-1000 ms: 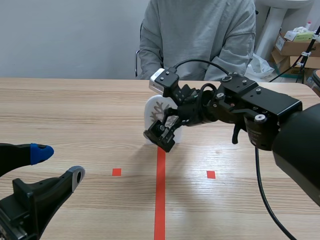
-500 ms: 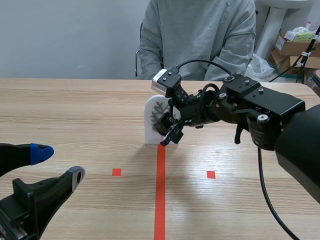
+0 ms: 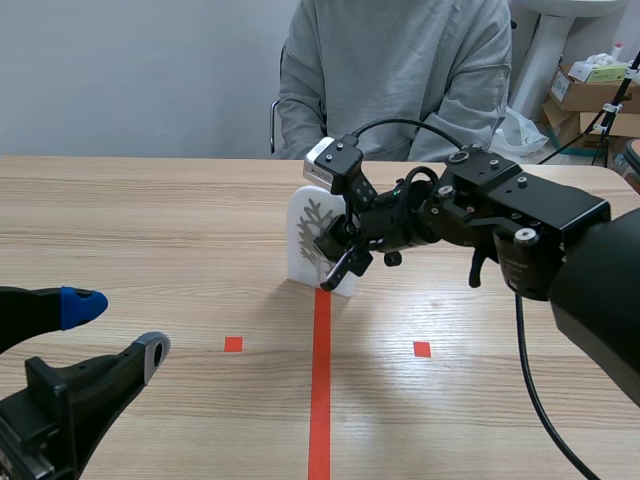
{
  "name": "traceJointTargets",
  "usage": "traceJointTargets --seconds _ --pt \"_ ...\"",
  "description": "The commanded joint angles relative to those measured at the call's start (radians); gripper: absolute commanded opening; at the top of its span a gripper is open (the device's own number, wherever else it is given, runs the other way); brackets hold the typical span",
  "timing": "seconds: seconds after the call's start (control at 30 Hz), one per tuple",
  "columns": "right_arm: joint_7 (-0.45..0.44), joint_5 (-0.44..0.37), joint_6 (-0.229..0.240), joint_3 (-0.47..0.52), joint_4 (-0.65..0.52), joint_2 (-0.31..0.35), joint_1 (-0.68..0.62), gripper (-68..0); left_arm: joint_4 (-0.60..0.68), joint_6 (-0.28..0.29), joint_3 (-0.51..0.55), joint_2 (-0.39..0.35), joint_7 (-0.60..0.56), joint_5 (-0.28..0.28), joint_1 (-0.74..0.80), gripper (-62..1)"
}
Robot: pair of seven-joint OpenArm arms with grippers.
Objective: Do the leaf sorting experiment
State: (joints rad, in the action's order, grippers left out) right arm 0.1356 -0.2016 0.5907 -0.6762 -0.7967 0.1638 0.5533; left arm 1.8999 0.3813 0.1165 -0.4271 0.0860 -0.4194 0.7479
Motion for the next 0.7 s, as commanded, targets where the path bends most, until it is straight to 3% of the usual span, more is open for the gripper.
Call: traceJointTargets --seconds 0.0,0.17,0.37,0.47,0.67 --pt "0.0 -0.007 0.0 0.008 -0.024 0.011 0.023 -61.4 0.021 0.003 0.003 0.0 -0.013 -0.006 -0.003 -15.5" --pt "0.009 -0.007 0.0 0.008 -0.025 0.011 0.023 -66.0 0.021 0.003 0.003 0.0 -0.013 -0.006 -0.003 -15.5" --pt "0.054 -0.013 0.0 0.023 -0.058 0.023 0.018 -65.7 0.021 0.003 0.003 0.0 -0.014 -0.006 -0.003 -15.5" --pt "0.076 -0.039 -0.001 0.061 -0.146 0.064 -0.014 -65.7 0.021 0.003 0.003 0.0 -0.014 -0.006 -0.003 -15.5" --pt "0.179 -0.136 -0.056 0.191 -0.351 0.179 -0.15 -65.7 0.021 0.003 0.003 0.0 -0.014 -0.006 -0.003 -15.5"
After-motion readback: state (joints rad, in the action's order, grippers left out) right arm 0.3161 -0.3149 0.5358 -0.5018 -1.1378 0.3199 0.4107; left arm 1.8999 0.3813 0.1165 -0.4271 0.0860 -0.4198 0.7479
